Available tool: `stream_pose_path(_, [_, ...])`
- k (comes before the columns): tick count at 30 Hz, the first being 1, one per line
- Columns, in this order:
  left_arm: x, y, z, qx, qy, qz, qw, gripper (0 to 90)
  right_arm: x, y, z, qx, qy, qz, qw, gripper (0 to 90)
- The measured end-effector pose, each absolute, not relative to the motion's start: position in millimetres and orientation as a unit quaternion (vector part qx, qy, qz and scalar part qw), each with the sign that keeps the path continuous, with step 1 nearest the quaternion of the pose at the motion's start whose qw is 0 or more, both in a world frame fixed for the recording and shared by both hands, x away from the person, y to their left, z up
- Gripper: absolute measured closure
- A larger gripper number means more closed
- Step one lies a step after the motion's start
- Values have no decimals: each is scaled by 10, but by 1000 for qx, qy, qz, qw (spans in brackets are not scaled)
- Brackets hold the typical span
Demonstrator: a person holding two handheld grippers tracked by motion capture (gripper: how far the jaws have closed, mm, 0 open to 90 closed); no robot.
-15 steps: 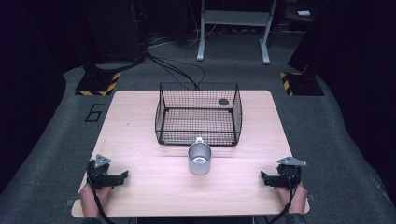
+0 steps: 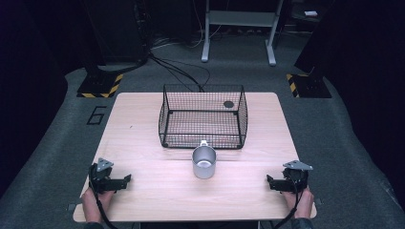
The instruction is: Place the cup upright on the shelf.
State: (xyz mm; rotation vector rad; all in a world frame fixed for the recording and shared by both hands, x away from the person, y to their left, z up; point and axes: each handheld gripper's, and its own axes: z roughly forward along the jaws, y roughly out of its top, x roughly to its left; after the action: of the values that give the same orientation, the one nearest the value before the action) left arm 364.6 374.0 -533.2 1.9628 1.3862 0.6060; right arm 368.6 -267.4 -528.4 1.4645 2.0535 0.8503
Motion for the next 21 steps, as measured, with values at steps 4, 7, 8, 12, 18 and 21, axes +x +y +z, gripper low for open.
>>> stream_pose_path(4, [3646,3739,-5332,749,529,231,326,5,3659,-2677,-5252,541,743,319,230,0])
stream_pose_path(7, [3646,3740,-5332,749,529,231,326,5,3627,-2664,-5194,539,741,329,227,0])
stream_pose_path(8, [3646,3739,-5332,749,529,231,326,5,3610,-2625,-5156,540,740,333,225,0])
stream_pose_path(12, [3646,3739,-5332,749,529,231,326,5,3590,-2535,-5073,530,744,342,222,0])
stream_pose_path(18, [3646,3739,-5332,749,529,231,326,5,3571,-2373,-4964,514,750,357,215,0])
stream_pose_path(21, [3646,3739,-5332,749,529,231,326,5,3561,-2244,-4875,504,755,368,204,0])
